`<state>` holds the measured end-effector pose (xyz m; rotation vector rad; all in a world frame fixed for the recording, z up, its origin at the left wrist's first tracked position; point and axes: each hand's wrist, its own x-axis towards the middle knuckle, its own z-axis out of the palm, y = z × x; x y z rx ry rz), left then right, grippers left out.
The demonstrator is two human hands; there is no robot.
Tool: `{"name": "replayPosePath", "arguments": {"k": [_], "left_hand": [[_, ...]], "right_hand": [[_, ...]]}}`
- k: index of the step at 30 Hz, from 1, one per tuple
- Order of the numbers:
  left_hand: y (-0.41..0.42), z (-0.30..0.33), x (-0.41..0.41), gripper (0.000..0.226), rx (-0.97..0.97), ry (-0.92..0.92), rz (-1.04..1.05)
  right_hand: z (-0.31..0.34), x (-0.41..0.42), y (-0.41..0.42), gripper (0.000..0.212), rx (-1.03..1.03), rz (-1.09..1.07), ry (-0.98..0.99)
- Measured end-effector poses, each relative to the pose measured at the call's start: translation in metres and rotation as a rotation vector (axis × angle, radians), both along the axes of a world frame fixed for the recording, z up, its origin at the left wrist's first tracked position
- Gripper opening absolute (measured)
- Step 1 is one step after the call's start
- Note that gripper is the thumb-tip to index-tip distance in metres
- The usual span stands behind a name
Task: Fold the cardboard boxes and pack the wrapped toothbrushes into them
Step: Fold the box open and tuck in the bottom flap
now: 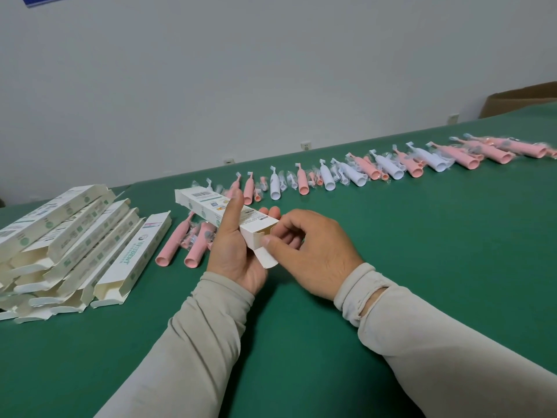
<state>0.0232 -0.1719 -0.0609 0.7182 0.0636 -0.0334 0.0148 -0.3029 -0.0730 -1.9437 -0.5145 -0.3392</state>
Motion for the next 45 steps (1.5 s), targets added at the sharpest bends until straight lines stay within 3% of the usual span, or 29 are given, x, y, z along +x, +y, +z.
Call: {"name": "replayPosePath", "arguments": {"k": [5,8,13,22,29,36,45], "left_hand": [[0.013,0.003,0.003,0.071,-0.019,0.07,0.082],[0.014,0.004,0.002,0.067,-0.014,0.078,0.12],[0.008,0.005,0.001,0.091,-0.024,-0.001,0.107],[0.01,0.006,0.002,0.085,-0.038,-0.01,0.12],[0.011,0.004,0.002,0.081,-0.033,0.002,0.058],[0.011,0.003,0.001,0.096,-0.092,0.01,0.015],[0.01,0.002,0.001,0.085,-0.08,0.016,-0.013]], "right_hand": [[0.006,-0.002,-0.01,0.032,-0.271,0.195,-0.071],[0.009,-0.002,-0.009,0.03,-0.372,0.164,-0.172],[0.012,-0.001,-0.01,0.029,-0.252,0.067,-0.257],[0.01,-0.002,-0.009,0.024,-0.206,0.028,-0.377],[0.015,-0.007,-0.008,0.013,-0.305,0.126,-0.32],[0.019,-0.011,-0.009,0.03,-0.452,0.204,-0.339],[0.019,-0.013,-0.01,0.029,-0.391,0.171,-0.251]]}}
